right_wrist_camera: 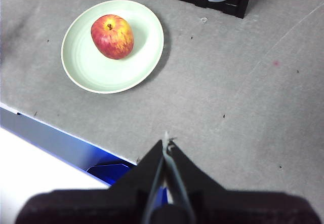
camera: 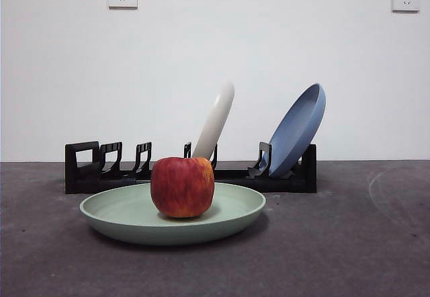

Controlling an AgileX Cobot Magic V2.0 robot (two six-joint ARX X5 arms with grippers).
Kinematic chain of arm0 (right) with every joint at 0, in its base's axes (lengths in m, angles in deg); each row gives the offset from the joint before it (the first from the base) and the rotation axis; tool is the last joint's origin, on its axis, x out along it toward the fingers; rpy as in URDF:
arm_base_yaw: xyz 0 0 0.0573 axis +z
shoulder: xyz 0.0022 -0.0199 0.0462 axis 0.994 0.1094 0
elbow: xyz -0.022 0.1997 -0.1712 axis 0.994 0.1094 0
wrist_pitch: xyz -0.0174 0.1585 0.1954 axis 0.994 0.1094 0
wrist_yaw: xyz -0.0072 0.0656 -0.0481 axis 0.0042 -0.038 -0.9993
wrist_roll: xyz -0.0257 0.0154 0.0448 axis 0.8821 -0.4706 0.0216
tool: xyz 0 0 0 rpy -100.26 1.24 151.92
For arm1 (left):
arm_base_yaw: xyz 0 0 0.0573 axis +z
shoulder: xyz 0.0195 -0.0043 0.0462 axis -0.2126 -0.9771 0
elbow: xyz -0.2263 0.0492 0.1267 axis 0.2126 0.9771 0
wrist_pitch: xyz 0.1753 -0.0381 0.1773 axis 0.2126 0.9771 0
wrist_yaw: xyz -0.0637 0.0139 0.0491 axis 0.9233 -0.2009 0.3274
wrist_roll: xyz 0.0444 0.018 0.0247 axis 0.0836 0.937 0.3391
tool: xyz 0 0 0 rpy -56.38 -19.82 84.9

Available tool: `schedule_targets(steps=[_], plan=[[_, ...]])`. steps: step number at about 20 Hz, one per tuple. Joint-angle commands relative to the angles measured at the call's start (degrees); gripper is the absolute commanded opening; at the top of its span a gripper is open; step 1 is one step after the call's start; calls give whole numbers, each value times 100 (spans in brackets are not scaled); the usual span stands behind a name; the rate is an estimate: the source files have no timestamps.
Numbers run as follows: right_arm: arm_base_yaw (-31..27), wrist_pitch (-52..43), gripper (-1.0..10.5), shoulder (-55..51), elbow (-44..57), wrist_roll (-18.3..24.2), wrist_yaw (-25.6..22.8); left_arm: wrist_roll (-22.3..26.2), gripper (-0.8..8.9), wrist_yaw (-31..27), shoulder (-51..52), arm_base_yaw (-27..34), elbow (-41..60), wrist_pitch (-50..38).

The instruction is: Take the green plate from the plate rack,put the plate on the table,take the apple from the table,put the apple in the plate

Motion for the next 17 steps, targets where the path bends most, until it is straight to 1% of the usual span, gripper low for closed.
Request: schedule_targets(steps=[1, 14, 17], plan=[[4, -31, 1, -2, 44, -61, -11, 72, -4, 0, 11, 22, 42, -79], [4, -31, 1, -2, 44, -61, -11, 72, -4, 0, -210, 22, 39, -76], [4, 87, 1, -2, 42, -61, -9, 72, -4, 0, -295, 22, 39, -76]])
